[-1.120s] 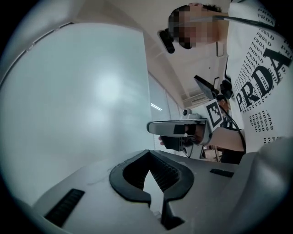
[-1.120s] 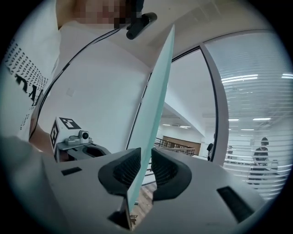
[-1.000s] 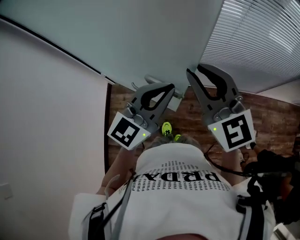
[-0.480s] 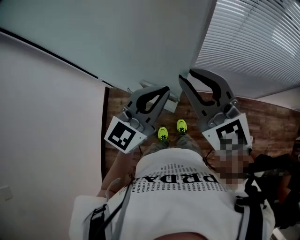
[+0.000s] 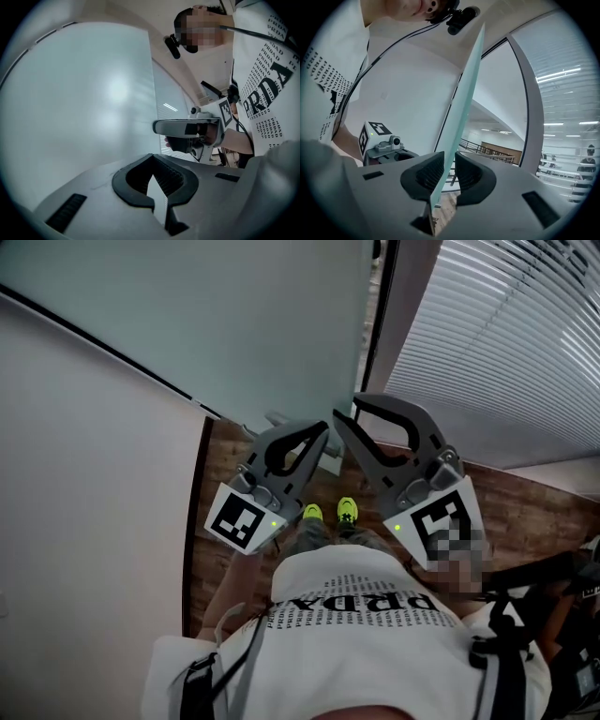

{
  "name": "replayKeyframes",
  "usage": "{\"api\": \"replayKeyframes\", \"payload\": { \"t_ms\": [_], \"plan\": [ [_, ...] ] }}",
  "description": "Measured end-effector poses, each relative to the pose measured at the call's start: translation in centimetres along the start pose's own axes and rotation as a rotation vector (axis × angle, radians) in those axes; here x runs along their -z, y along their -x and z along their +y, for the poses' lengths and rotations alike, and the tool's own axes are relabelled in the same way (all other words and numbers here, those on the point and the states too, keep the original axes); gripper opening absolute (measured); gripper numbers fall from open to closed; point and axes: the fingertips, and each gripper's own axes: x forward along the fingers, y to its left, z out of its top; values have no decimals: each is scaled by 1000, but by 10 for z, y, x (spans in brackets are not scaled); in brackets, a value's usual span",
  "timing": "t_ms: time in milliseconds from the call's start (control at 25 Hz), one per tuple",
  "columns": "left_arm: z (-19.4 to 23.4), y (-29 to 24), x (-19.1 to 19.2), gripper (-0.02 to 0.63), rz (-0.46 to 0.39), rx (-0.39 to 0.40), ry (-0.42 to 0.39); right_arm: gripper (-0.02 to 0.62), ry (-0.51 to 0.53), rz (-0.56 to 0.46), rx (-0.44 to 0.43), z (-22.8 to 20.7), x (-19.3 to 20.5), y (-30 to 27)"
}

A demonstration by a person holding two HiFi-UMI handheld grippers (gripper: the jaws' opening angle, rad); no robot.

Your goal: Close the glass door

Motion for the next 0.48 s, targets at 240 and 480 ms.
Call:
{"api": "replayKeyframes", "payload": {
  "t_ms": [240, 480],
  "plan": [
    [1, 1, 0, -5, 16, -3, -11, 63, -24, -5, 14, -1, -1, 5],
    [-1, -3, 7, -5, 24, 16, -9, 63, -55, -9, 28, -2, 5, 7]
  ]
}}
